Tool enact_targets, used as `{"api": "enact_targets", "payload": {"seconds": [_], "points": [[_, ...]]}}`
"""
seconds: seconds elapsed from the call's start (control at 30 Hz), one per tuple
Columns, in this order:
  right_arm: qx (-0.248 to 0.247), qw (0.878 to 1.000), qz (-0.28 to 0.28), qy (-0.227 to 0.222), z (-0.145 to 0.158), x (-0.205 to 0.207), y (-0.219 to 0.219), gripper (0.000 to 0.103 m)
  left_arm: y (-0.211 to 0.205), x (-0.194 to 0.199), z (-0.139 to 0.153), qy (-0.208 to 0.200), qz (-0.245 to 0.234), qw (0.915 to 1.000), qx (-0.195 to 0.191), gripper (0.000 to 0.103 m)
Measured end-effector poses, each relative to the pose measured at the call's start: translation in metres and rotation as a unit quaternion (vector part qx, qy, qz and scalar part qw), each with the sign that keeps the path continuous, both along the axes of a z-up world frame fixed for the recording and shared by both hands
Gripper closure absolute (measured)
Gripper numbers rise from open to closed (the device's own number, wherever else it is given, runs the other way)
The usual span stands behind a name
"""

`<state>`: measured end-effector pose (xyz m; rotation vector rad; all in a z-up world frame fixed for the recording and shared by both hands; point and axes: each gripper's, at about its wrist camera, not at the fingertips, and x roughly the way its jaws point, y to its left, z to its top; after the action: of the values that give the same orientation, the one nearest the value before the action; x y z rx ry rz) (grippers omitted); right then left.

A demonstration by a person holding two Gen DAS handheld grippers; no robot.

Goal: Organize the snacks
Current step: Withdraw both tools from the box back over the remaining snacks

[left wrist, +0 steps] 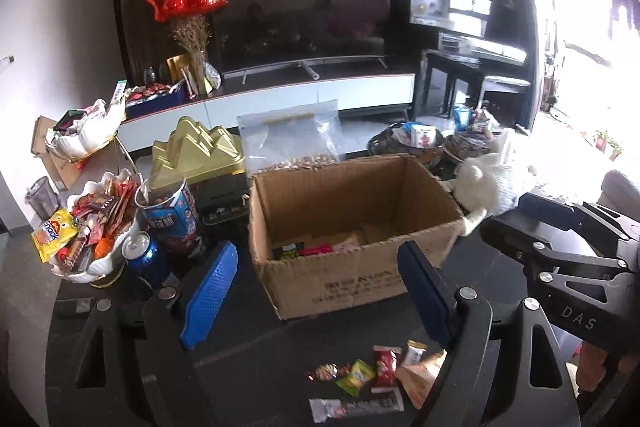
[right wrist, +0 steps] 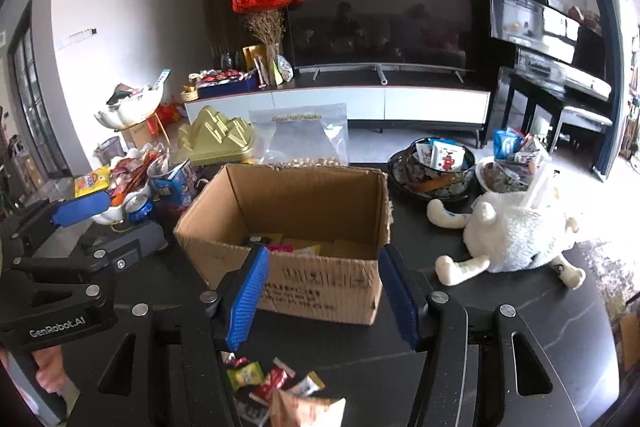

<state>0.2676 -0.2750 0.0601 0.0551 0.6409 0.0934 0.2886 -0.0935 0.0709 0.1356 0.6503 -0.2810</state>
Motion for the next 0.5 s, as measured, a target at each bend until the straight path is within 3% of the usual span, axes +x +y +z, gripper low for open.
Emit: {"api": "enact_targets", "payload": {"seconds": [0.5], "points": [[0.012,1.0,0.014,0.008,-0.016,-0.068,-0.004,0.045,-0.005,-0.074,-0.006,-0.022,-0.027,0.9994,0.009,0.018]]}}
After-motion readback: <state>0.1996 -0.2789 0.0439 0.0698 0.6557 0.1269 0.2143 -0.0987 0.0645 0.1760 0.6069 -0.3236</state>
